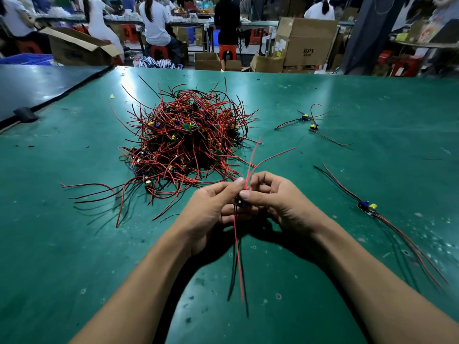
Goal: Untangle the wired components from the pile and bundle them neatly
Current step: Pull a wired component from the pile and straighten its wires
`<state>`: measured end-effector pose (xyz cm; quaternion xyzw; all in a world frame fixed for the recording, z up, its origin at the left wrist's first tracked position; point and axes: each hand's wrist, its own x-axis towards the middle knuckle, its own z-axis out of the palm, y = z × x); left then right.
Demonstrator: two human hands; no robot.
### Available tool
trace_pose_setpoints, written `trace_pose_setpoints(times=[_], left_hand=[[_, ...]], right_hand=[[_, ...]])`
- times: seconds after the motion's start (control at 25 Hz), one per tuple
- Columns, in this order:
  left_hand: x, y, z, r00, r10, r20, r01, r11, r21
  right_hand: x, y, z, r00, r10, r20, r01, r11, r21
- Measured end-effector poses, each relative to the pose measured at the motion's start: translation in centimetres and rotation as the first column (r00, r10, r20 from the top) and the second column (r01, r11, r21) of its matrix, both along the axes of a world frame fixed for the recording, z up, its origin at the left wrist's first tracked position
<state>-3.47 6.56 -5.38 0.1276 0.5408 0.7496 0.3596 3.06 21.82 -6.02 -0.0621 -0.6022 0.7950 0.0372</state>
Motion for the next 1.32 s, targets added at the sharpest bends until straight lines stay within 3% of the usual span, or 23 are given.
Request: trace_pose_setpoints(times=[0.36, 0.56, 0.68, 0.96, 1.08, 1.32], left_hand=[[0.3, -0.2, 0.1, 1.0, 0.012, -0.008, -0.012, 1.0, 0.007], [0.6, -0.1, -0.2, 0.988, -0.008, -0.152, -0.002, 0.998, -0.062], [0.9, 0.2, -0.2, 0.974, -0.021, -0.225, 0.0, 0.996, -0.094], [1.5, 0.8, -0.5, 0.934, 0.076, -0.35, -0.124, 0.985, -0.117], [1.7, 1.0, -0.4, 0.936, 0.1, -0.339, -0.147, 0.983, -0.115], [1.8, 0.6, 0.2, 0.964, 0.096, -0.248, -0.123, 0.988, -0.096]], right_hand=[[0.2, -0.2, -0.1, 0.997, -0.067, 0.023, 0.068, 0.997, -0.02], [0.3, 0.1, -0.1, 0.988, -0.143, 0.051, 0.139, 0.988, 0.07], [0.3, 0.0, 0.0, 0.991, -0.125, 0.046, 0.123, 0.991, 0.043], [0.4, -0.6, 0.0, 0.993, -0.114, 0.038, 0.111, 0.992, 0.066], [0.2, -0.7, 0.0, 0.984, -0.167, 0.066, 0.159, 0.981, 0.114], [0.1, -0.5, -0.1, 0.989, -0.135, 0.062, 0.135, 0.991, 0.017]])
